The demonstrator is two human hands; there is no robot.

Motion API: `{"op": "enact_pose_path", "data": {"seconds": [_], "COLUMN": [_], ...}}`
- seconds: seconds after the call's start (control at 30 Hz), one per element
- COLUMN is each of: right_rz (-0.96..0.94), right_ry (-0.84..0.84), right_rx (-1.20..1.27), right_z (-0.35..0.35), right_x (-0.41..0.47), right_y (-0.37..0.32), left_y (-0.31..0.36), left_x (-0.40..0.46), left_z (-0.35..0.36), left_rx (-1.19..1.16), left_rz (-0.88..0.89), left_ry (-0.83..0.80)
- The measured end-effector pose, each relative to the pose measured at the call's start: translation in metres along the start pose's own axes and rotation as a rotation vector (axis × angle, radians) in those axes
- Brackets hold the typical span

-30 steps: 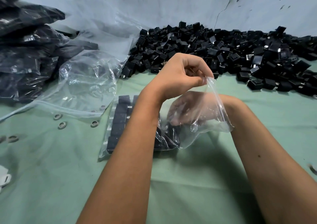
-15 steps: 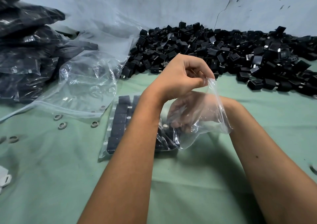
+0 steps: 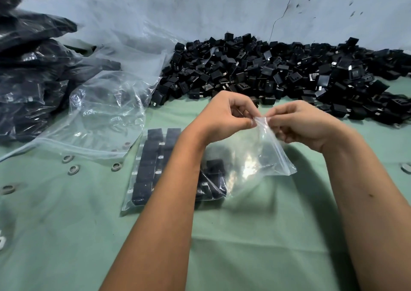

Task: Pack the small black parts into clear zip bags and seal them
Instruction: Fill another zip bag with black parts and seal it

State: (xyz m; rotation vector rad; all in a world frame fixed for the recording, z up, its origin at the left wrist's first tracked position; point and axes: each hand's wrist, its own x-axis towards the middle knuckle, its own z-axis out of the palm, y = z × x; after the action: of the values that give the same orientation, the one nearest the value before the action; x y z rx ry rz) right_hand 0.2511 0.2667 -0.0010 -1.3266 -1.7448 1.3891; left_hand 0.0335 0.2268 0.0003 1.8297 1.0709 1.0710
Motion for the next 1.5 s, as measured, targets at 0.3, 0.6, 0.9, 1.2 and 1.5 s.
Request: {"op": "enact_pose_path", "data": {"seconds": [0.3,0.6,0.9,1.2,1.5], "right_rz": [-0.115,-0.148,-0.015,-0.042,-0.131], "right_ry": [0.434,0.336,0.232,-0.370,-0.397], "right_rx": [-0.692,-0.722,-0.288,-0.476,-0.605], "right_z": [0.018,0.026,0.000,0.009,0.051], "right_x": [0.062,0.078,0.013,-0.025,-0.012], "right_y": [-0.003,-0.004,-0.030,-0.056,-0.043], "left_y": [-0.017,-0.013,-0.006,0.004,0.019], "left_x": [0.000,-0.001,-0.005,-0.005,-0.003], "left_z": [0.001,-0.008,-0.014,-0.018,-0.013], "left_rx": [0.079,0.095,0.092,0.043,-0.018], "left_rz": [-0.118,-0.141,-0.124,-0.018,0.063], "left_ry": [-0.088,-0.108,-0.072,0.004,0.096]}}
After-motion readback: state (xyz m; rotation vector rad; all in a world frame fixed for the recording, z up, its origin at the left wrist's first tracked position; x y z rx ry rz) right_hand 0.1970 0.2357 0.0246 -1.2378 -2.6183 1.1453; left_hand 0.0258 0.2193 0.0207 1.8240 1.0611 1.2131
